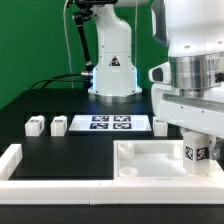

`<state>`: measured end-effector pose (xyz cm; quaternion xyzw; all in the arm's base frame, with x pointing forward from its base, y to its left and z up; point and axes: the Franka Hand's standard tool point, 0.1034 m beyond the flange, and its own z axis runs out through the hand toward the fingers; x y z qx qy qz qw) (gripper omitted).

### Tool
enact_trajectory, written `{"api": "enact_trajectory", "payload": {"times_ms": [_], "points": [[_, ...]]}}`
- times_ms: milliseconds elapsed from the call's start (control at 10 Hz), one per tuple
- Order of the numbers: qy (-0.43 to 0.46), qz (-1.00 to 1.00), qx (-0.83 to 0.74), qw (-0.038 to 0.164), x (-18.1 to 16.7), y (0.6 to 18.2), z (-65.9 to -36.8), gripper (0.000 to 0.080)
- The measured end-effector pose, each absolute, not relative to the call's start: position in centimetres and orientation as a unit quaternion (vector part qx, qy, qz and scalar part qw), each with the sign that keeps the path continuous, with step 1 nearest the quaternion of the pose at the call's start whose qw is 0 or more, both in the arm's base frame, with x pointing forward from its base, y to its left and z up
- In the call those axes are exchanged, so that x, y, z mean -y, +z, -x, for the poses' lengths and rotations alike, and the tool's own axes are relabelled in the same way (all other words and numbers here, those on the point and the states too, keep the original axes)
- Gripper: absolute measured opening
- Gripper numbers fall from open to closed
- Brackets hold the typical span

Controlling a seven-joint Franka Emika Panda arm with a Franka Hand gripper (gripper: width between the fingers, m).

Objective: Assemble square table

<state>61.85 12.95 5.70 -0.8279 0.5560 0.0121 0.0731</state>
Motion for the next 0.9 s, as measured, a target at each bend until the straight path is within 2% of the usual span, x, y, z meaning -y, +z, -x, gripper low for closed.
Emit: {"api": "enact_trajectory", "payload": {"times_ms": [300, 500, 600, 700, 900], "points": [[0.034, 0.760, -0.643, 0.082, -12.77, 6.03, -62.53, 0.0286], [0.033, 0.773, -0.628, 0.082, -12.83, 6.00, -62.49, 0.0314], [0.027, 0.792, -0.605, 0.083, -12.84, 5.92, -62.46, 0.0489], [0.010, 0.853, -0.514, 0.085, -12.92, 5.27, -61.90, 0.0614], [-0.006, 0.933, -0.349, 0.083, -12.49, 5.23, -61.84, 0.0640]]}}
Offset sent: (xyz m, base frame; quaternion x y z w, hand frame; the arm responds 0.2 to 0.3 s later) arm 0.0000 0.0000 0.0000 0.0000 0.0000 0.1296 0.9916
